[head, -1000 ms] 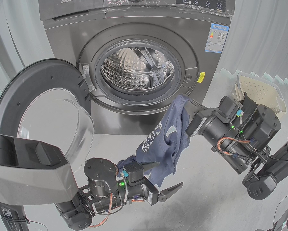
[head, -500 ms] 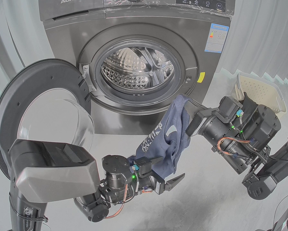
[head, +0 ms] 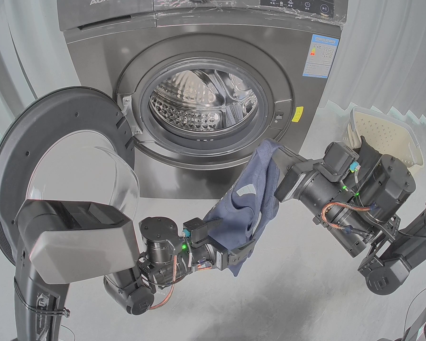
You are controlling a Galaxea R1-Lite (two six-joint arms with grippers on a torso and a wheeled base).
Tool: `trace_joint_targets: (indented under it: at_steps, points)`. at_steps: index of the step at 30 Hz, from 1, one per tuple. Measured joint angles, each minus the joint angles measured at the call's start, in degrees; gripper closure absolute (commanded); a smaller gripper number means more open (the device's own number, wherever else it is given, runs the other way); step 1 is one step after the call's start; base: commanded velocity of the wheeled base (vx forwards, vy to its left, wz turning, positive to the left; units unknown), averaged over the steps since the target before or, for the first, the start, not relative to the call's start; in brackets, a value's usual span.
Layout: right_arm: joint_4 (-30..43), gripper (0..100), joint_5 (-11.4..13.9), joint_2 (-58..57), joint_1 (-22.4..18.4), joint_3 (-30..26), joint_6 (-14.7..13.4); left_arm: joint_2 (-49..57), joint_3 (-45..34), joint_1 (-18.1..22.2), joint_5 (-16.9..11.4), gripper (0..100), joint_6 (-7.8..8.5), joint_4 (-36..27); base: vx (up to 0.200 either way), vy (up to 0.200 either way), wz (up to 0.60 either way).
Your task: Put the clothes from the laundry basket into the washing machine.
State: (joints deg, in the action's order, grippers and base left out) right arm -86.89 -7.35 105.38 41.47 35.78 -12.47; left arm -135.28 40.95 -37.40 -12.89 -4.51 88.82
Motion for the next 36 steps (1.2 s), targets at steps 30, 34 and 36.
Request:
trace_joint_targets:
  at_steps: [30, 34, 36]
  points:
    - [0.0, 100, 0.0, 0.0, 0.5, 0.0, -0.1, -0.5, 5.1, -0.1, 1.5, 100, -0.38, -0.1, 0.0, 0.0, 0.0]
    - [0.0, 100, 0.0, 0.0, 0.5, 0.0, -0.1, -0.5, 5.3, -0.1, 1.5, 100, -0.39, -0.1, 0.0, 0.0, 0.0]
    - [0.0, 100, 0.0, 0.0, 0.5, 0.0, -0.1, -0.3, 5.2, -0.1, 1.6, 100, -0.38, -0.1, 0.0, 0.0, 0.0]
